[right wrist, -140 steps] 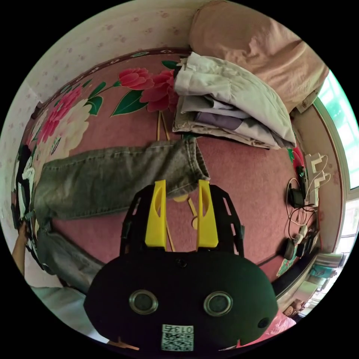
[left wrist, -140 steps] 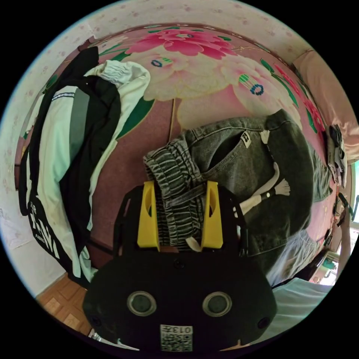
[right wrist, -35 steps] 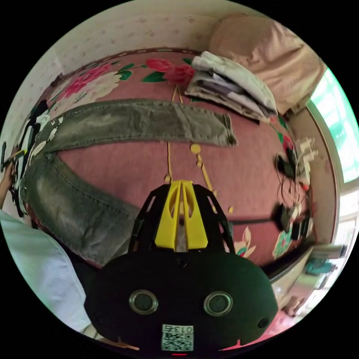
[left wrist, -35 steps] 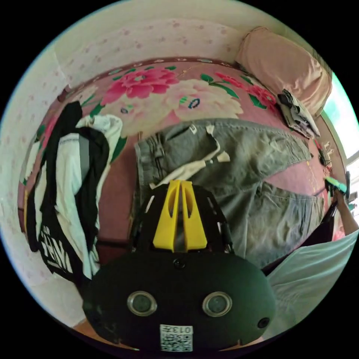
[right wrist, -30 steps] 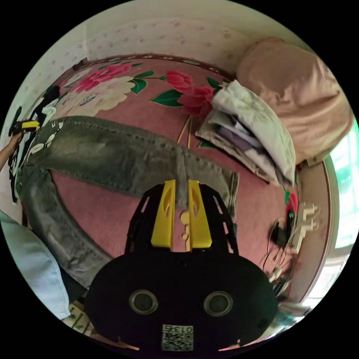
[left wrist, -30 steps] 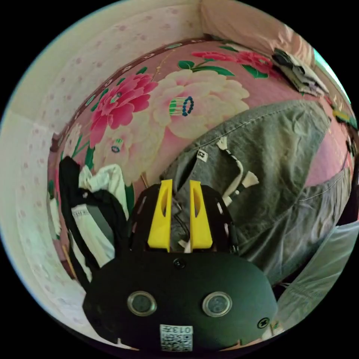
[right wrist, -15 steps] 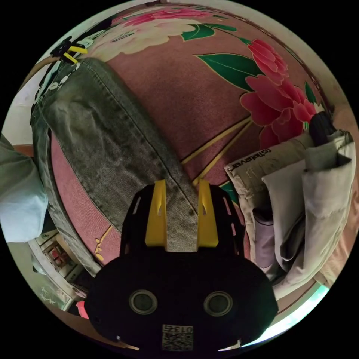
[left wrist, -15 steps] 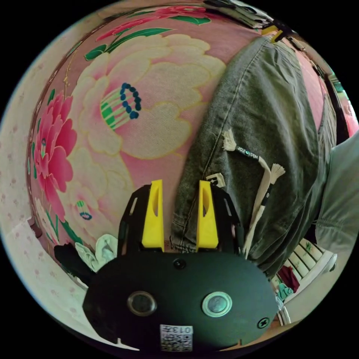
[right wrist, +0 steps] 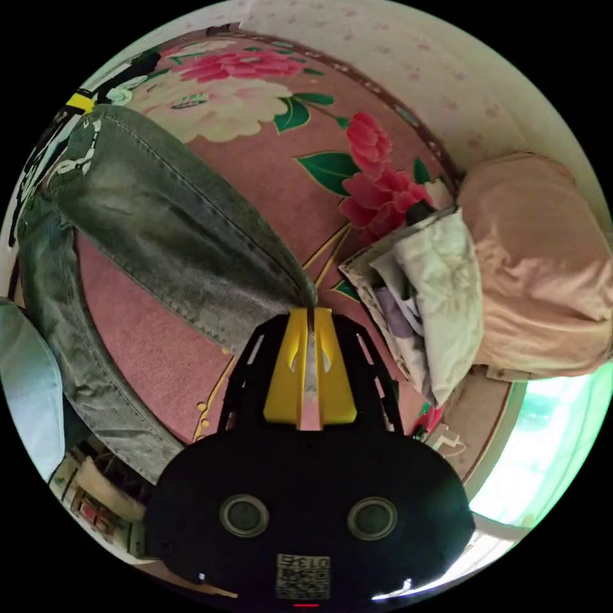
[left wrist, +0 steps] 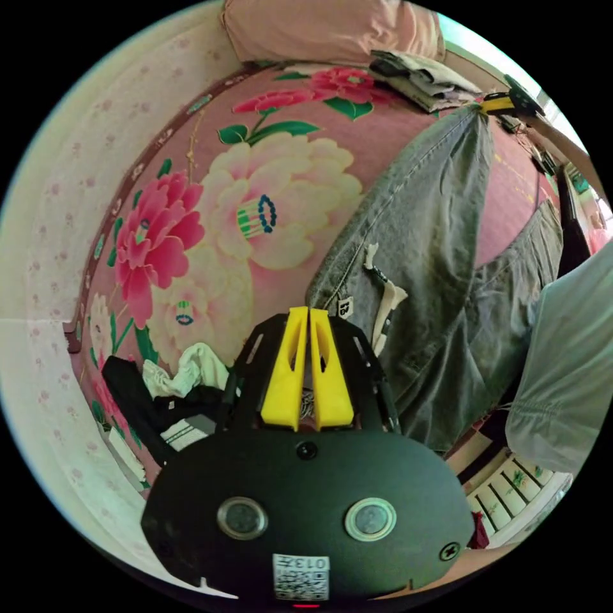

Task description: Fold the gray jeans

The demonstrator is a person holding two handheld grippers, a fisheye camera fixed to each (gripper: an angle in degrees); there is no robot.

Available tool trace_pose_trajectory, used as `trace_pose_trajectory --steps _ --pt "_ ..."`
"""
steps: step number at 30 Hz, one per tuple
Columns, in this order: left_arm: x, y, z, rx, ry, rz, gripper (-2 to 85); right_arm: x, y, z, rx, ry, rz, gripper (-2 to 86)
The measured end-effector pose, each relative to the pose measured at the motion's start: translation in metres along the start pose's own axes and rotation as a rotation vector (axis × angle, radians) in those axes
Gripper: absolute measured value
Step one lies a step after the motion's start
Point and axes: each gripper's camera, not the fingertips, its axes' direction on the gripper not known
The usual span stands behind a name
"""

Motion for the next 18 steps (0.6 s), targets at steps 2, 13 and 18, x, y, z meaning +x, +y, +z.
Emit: trace_pose_trajectory --steps 2,13,18 --pt "0.029 0.037 -0.045 0.093 -0.042 -0.017 -0.2 -0.026 0.053 -0.054 0.072 0.104 0.032 1.6" --pt "0.201 0.164 -0.052 -0.017 -0.068 0.034 -0.2 -0.234 0.275 -0.119 -0.06 0.278 0.349 1.9" --pt "0.231 0.181 0.011 -0.18 0.007 0.061 -0.2 -0.301 0.315 -0.057 -0.245 0.114 0.394 2.4"
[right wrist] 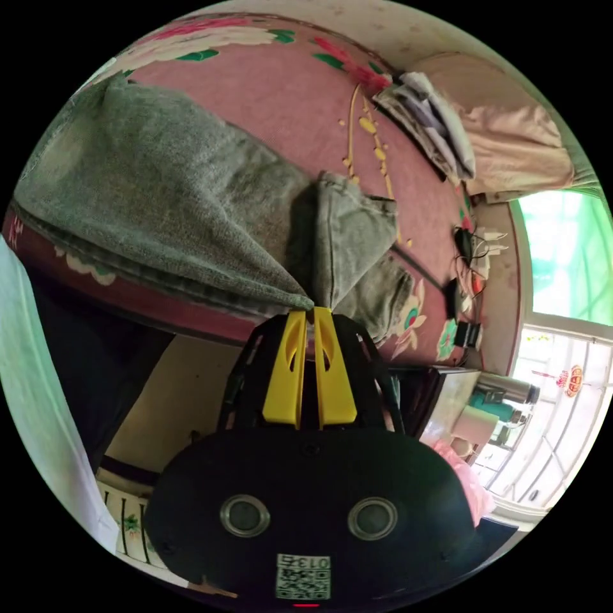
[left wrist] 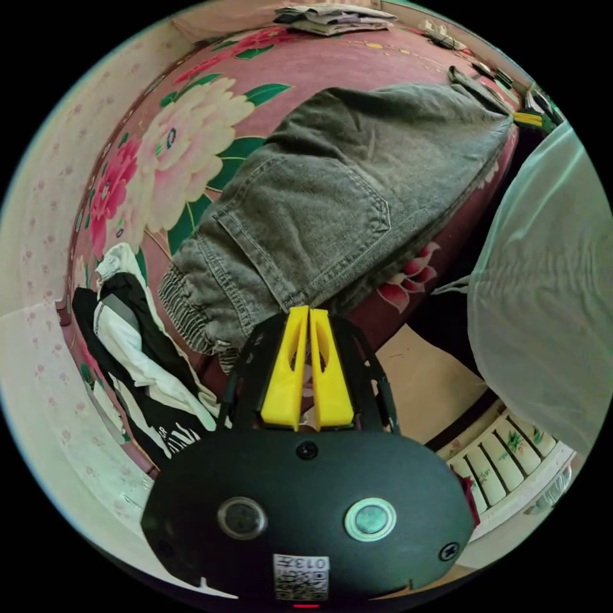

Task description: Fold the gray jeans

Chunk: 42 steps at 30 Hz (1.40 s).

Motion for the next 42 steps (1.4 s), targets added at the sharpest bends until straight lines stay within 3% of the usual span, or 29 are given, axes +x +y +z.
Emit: trace_pose_trajectory --steps 4,8,11,15,19,21,24,26,28,33,38,42 --pt "-0.004 0.003 -0.001 0.008 0.009 0.013 -0.2 -0.001 0.019 0.014 -0.032 -0.056 0.014 3.8" --pt "-0.015 0.008 0.026 -0.019 0.139 -0.061 -0.1 0.013 0.034 0.025 -0.05 -0.199 0.026 7.6" --pt "-0.004 0.013 0.025 -0.017 0.057 -0.037 -0.1 0.034 0.052 0.011 -0.086 -0.297 0.009 11.4" --pt "0.0 0.034 0.024 -0.078 0.116 -0.089 -0.3 0.069 0.075 -0.019 0.034 -0.265 0.154 13.1" --pt "-0.03 0.044 -0.015 0.107 0.051 -0.328 -0.3 0.079 0.038 -0.024 0.159 -0.246 0.225 14.2" --pt "-0.046 0.029 -0.02 0.156 0.012 -0.377 -0.3 0.067 0.015 -0.01 0.146 -0.199 0.182 13.3" --pt "-0.066 -0.009 0.012 0.057 0.032 -0.341 -0.3 0.056 -0.002 0.028 -0.005 -0.097 0.119 7.6" --pt "-0.079 -0.018 0.048 -0.061 0.009 -0.327 -0.3 0.085 0.016 0.026 0.017 -0.117 0.231 4.4" --pt "-0.091 -0.009 0.063 -0.053 0.058 -0.352 -0.4 0.113 0.04 0.024 -0.011 -0.104 0.35 4.8" --pt "-0.115 0.027 0.073 -0.031 0.096 -0.442 -0.4 0.151 0.095 0.023 -0.072 -0.092 0.486 12.4" --pt "-0.134 0.06 0.088 0.01 0.162 -0.479 -0.4 0.199 0.159 0.029 0.017 -0.421 0.981 10.3" --pt "-0.143 0.076 0.097 0.025 0.171 -0.464 -0.3 0.2 0.157 0.022 -0.02 -0.288 0.96 9.4"
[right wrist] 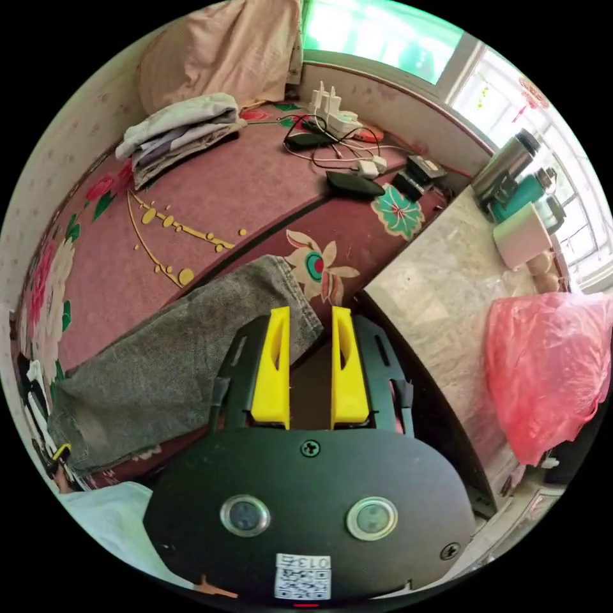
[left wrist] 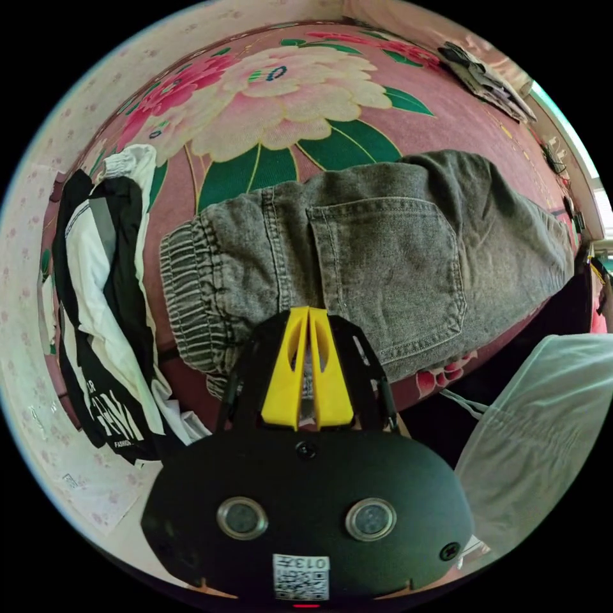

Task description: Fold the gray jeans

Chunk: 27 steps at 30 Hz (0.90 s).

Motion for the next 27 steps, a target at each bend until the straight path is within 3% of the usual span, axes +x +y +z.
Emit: trace_pose_trajectory --steps 4,7,9,14,19,21,24,27 --pt "-0.025 0.024 -0.016 0.101 0.011 -0.064 0.1 -0.049 -0.005 -0.026 0.116 0.024 -0.175 9.2" --pt "-0.053 0.055 -0.042 0.244 -0.134 -0.217 1.2 -0.131 -0.004 -0.028 0.119 -0.184 -0.45 9.7" --pt "-0.075 0.072 -0.048 0.315 -0.125 -0.268 3.5 -0.193 0.003 -0.021 0.085 -0.283 -0.611 10.0" --pt "-0.139 0.091 -0.011 0.225 0.028 -0.317 10.7 -0.382 0.048 -0.001 -0.019 -0.444 -1.074 11.1" --pt "-0.183 0.094 0.018 0.186 0.183 -0.346 10.3 -0.502 0.081 -0.009 -0.005 -0.512 -1.298 10.9" --pt "-0.195 0.092 0.026 0.145 0.221 -0.331 8.2 -0.542 0.095 -0.007 -0.023 -0.484 -1.376 9.0" --pt "-0.207 0.094 0.015 0.108 0.212 -0.253 0.8 -0.6 0.121 0.022 -0.141 -0.292 -1.498 3.3" --pt "-0.216 0.124 -0.015 0.158 0.149 -0.241 -0.1 -0.624 0.13 0.012 -0.044 -0.274 -1.507 1.7"
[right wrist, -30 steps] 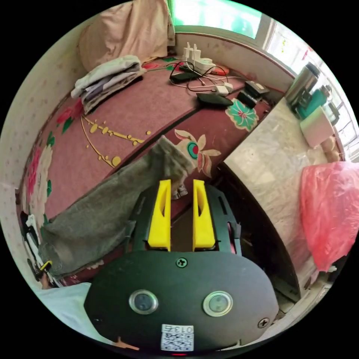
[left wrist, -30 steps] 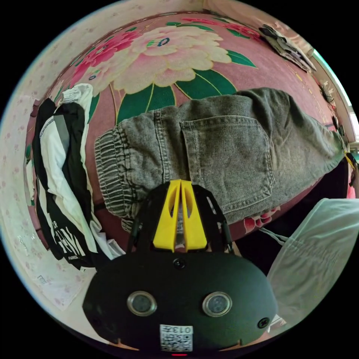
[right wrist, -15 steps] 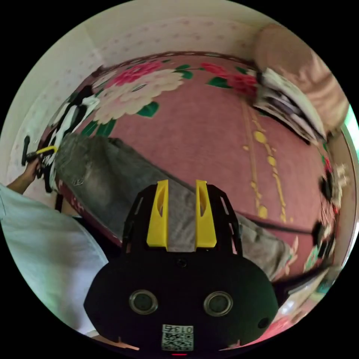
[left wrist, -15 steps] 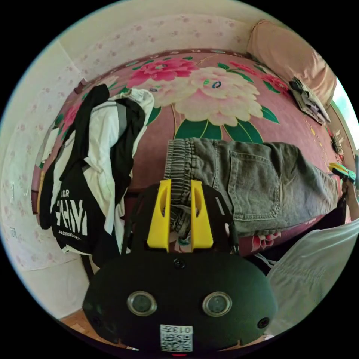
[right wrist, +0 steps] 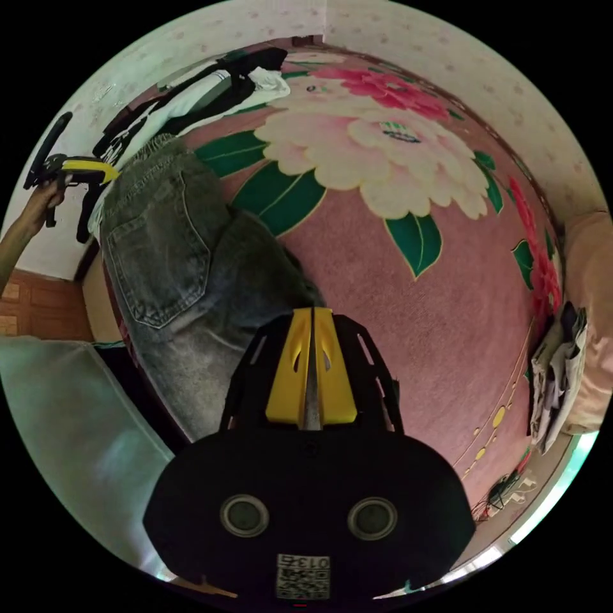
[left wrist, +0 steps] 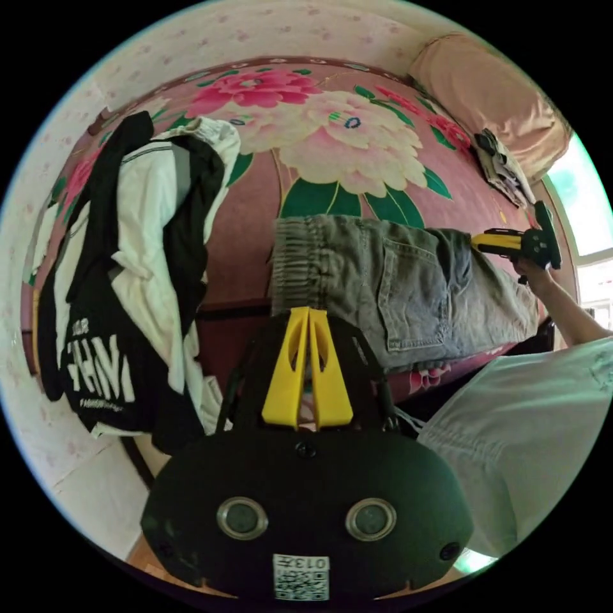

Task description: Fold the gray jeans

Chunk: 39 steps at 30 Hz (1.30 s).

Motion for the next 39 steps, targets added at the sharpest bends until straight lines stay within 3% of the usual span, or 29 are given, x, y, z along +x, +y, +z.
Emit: trace_pose_trajectory --steps 3,6,7,9,13,17,22,25,30,34,37,39 --pt "-0.021 0.038 -0.022 0.005 -0.122 -0.056 -0.1 -0.013 -0.011 -0.01 0.088 0.036 0.003 1.2" --pt "-0.06 0.066 0.0 -0.049 0.021 -0.154 0.9 -0.025 -0.024 0.008 0.088 0.01 -0.012 1.6" --pt "-0.075 0.071 -0.001 0.03 0.084 -0.217 2.4 -0.027 -0.031 0.014 0.041 0.026 -0.001 2.2" --pt "-0.092 0.07 -0.008 0.157 0.181 -0.276 6.1 -0.034 -0.032 -0.007 0.177 0.026 0.015 4.6" --pt "-0.107 0.036 0.01 0.09 0.211 -0.192 13.0 -0.104 -0.055 -0.031 0.296 -0.091 -0.25 12.2" --pt "-0.125 0.012 0.043 -0.01 0.359 -0.209 13.5 -0.194 -0.102 -0.009 0.261 -0.222 -0.483 13.3" --pt "-0.116 0.005 0.011 -0.026 0.209 -0.1 7.5 -0.26 -0.157 0.037 0.108 -0.057 -0.594 6.9" --pt "-0.107 0.014 -0.026 0.02 0.161 -0.037 5.6 -0.255 -0.17 0.027 0.098 -0.132 -0.551 4.4" --pt "-0.106 0.041 -0.031 -0.002 0.088 -0.034 5.5 -0.261 -0.149 0.01 0.239 -0.146 -0.718 3.9" --pt "-0.126 0.064 0.027 -0.087 0.129 -0.086 6.4 -0.264 -0.164 0.061 0.097 -0.2 -0.734 5.8" --pt "-0.156 0.087 0.017 0.016 0.294 -0.29 5.9 -0.251 -0.164 0.044 0.072 -0.227 -0.713 6.7" --pt "-0.16 0.096 -0.009 0.136 0.225 -0.309 6.2 -0.23 -0.149 0.02 0.175 -0.217 -0.666 6.7"
